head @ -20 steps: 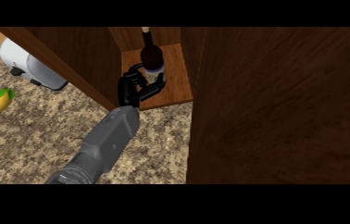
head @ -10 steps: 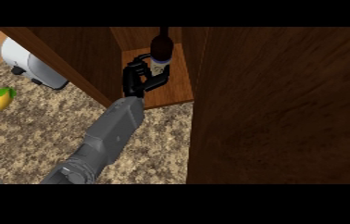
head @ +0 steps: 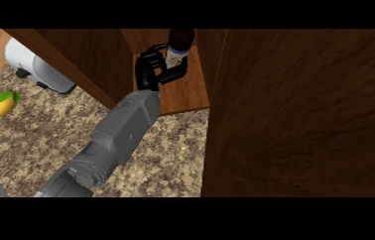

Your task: Pick up the wine, place it into the cabinet and close the cabinet

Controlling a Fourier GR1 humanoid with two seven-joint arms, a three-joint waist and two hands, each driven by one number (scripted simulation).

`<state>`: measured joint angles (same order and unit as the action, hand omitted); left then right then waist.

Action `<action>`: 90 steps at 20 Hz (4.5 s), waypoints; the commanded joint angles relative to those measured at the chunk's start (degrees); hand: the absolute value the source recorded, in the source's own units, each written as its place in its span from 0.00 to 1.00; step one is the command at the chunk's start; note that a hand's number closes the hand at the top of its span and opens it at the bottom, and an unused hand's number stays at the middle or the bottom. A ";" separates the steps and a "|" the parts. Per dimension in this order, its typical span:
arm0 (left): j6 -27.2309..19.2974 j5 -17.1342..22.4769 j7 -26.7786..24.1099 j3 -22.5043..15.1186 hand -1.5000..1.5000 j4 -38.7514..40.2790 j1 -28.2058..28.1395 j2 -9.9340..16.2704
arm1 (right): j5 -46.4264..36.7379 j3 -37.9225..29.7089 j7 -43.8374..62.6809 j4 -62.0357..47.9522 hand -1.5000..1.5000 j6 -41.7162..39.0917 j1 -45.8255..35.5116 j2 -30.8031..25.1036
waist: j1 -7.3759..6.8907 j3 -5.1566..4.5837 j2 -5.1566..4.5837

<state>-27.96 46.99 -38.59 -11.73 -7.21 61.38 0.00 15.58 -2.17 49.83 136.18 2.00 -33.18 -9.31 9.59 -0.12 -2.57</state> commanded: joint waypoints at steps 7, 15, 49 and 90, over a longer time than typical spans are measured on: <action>-1.11 0.99 4.50 1.35 1.00 2.98 4.62 0.01 | 0.21 0.07 -0.89 2.12 0.00 -0.46 1.52 0.02 | -0.71 0.02 -0.29; -6.06 -3.75 5.83 -2.73 1.00 7.09 8.30 2.34 | 1.00 -1.06 -1.03 0.30 0.00 -0.35 0.41 -0.09 | -0.95 0.08 -0.63; -8.68 -11.74 8.92 -9.90 0.00 7.15 2.08 10.34 | 1.36 0.20 -2.28 1.30 0.00 -2.71 1.32 -0.10 | -0.82 -0.07 -1.27; 4.68 -13.94 17.99 -17.94 0.00 -52.29 -14.98 0.01 | -0.22 -2.94 7.46 5.53 0.00 4.39 -0.31 -5.20 | -10.56 0.12 3.51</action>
<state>-17.32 33.81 -24.96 -26.25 -48.68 50.78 0.17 12.58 -3.20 53.84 137.61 5.69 -32.67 -13.18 -1.27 0.00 1.00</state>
